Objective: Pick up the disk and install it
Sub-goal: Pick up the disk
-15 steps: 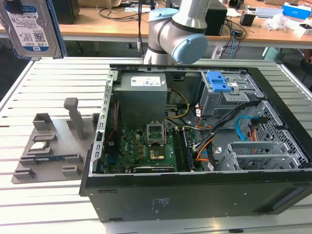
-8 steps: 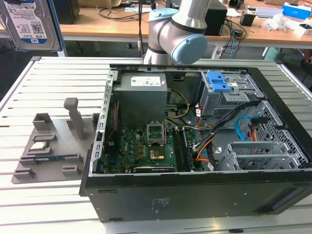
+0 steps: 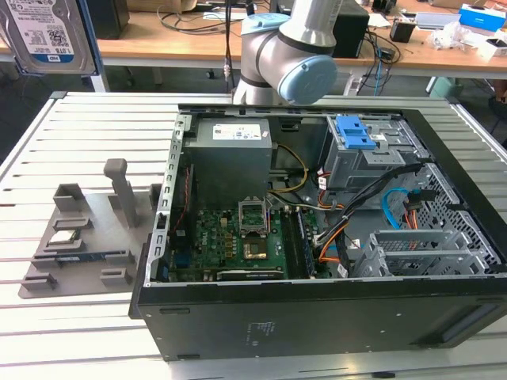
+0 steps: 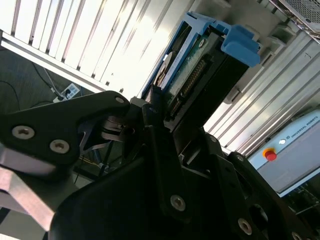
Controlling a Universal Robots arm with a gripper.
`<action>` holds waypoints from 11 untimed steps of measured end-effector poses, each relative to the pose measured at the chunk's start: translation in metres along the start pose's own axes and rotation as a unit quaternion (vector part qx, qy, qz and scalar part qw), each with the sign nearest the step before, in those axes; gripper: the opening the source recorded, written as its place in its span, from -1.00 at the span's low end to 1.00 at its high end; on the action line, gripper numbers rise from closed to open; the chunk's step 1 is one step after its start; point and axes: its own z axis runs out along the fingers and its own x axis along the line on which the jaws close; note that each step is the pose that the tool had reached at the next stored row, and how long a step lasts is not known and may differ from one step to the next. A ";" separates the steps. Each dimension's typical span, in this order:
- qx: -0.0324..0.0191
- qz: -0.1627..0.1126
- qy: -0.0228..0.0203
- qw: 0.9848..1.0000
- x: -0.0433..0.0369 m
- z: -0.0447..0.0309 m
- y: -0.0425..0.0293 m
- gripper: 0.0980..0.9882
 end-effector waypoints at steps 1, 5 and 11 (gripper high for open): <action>0.000 0.000 0.000 1.000 0.0000 0.0000 0.0001 -0.40; 0.000 0.000 0.000 1.000 0.0000 -0.0002 0.0000 -0.40; 0.000 0.000 0.000 1.000 0.0003 -0.0009 -0.0164 -0.40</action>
